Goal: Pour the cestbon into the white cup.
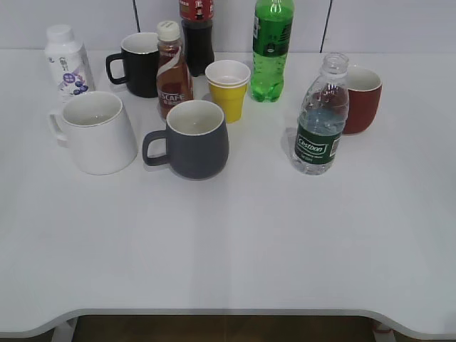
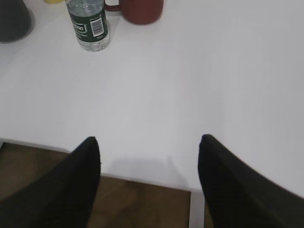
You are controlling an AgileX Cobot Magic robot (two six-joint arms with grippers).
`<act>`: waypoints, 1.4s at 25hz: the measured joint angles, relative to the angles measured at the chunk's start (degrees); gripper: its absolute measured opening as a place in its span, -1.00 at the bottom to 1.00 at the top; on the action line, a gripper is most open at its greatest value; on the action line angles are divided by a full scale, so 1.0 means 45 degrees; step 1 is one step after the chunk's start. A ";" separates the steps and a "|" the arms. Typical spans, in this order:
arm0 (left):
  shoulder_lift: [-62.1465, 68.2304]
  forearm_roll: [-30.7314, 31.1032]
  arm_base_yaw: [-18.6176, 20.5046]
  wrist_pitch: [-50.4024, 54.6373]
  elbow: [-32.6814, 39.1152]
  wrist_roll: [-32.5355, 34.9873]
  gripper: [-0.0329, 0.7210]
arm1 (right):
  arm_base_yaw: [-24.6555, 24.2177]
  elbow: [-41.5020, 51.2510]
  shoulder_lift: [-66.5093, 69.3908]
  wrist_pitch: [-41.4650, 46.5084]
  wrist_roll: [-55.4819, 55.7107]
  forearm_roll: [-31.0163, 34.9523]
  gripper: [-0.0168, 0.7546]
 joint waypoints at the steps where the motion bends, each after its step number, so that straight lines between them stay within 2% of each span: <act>1: -0.0185 -0.0152 0.0000 0.0393 0.0000 0.0159 0.38 | 0.0000 0.0000 -0.0473 0.0329 0.0000 0.0000 0.34; 5: -0.1217 -0.0856 0.0000 0.0843 0.0161 0.1277 0.44 | 0.0000 0.0117 -0.1694 0.1119 -0.0015 -0.0082 0.48; 9: -0.1506 -0.1282 0.0000 0.0171 0.0298 0.1831 0.44 | 0.0000 0.1199 -0.2082 0.0882 -0.0129 -0.0091 0.50; 13: -0.1506 -0.1433 0.0000 -0.0801 0.0734 0.1893 0.44 | 0.0000 0.1674 -0.2082 -0.0223 -0.0286 -0.0084 0.50; 19: -0.1506 -0.1433 0.0000 -0.0941 0.0778 0.1908 0.44 | 0.0000 0.1750 -0.2082 -0.0570 -0.0316 -0.0143 0.48; 26: -0.1506 -0.1438 0.0062 -0.0941 0.0778 0.1931 0.26 | 0.0000 0.1750 -0.2082 -0.0643 -0.0327 -0.0143 0.41; 29: -0.1506 -0.1453 0.1169 -0.0941 0.0778 0.1931 0.21 | -0.0119 0.1750 -0.2082 -0.0643 -0.0327 -0.0143 0.37; 34: -0.1506 -0.1452 0.5174 -0.0954 0.0793 0.1931 0.19 | -0.1074 0.1761 -0.2082 -0.0643 -0.0327 -0.0153 0.35; 35: -0.1506 -0.1441 0.5697 -0.0954 0.0793 0.1931 0.19 | -0.1229 0.1761 -0.2082 -0.0643 -0.0327 -0.0153 0.35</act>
